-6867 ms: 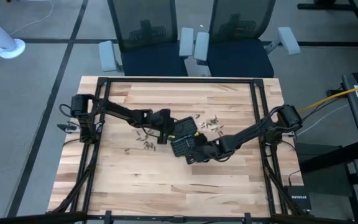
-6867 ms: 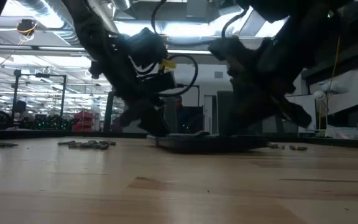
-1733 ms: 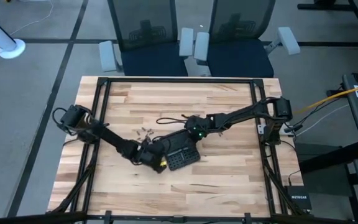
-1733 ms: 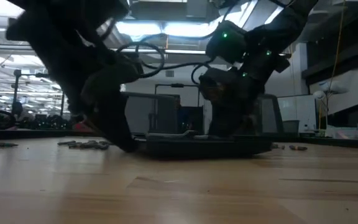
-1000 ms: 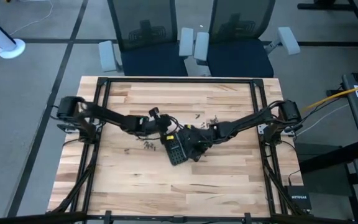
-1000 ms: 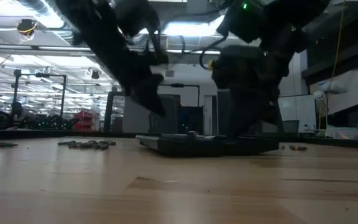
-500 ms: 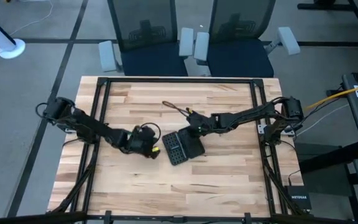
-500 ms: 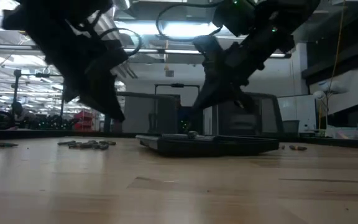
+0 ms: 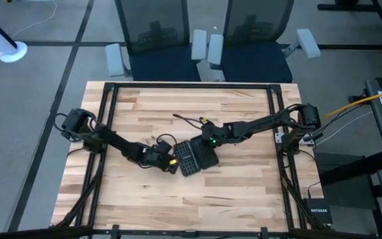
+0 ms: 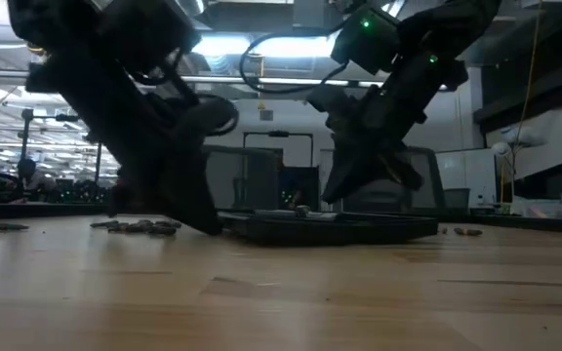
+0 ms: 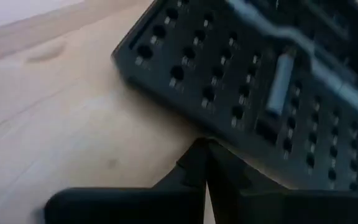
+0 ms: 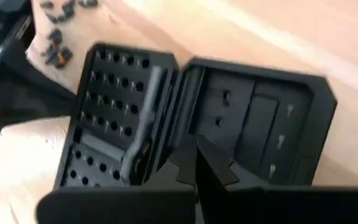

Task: Prefit tool cases
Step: Remove the gray t handle ratchet wrench from the black prefit tool case

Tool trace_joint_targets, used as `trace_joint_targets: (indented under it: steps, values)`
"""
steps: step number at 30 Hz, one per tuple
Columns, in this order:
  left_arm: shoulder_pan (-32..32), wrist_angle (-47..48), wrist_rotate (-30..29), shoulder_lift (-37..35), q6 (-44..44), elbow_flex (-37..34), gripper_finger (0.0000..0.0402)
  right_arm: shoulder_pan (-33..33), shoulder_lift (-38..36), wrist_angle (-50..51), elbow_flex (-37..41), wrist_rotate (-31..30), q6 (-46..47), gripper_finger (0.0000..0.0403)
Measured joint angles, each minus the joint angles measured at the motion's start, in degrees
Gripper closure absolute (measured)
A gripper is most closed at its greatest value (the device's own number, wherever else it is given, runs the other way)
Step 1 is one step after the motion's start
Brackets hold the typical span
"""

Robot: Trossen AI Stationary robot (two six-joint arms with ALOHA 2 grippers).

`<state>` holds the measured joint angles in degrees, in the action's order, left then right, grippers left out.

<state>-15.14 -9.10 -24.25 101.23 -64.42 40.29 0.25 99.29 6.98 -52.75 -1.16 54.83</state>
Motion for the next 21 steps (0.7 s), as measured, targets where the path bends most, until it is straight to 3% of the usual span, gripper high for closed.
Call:
trace_joint_targets:
  steps: [7,14,21]
  values:
    - [5.0,-7.2,1.2,2.9,4.6,0.7,0.0402,2.5,0.0,2.3,0.0,1.0,-0.2,0.0403]
    - [7.6,-6.0,0.7,4.0,13.1,4.9,0.0401,3.7,0.0,3.3,0.0,1.9,0.3,0.0403]
    - [7.7,-3.6,3.7,-2.1,23.7,5.9,0.0401,3.6,-0.2,4.8,0.0,0.6,0.3,0.0403]
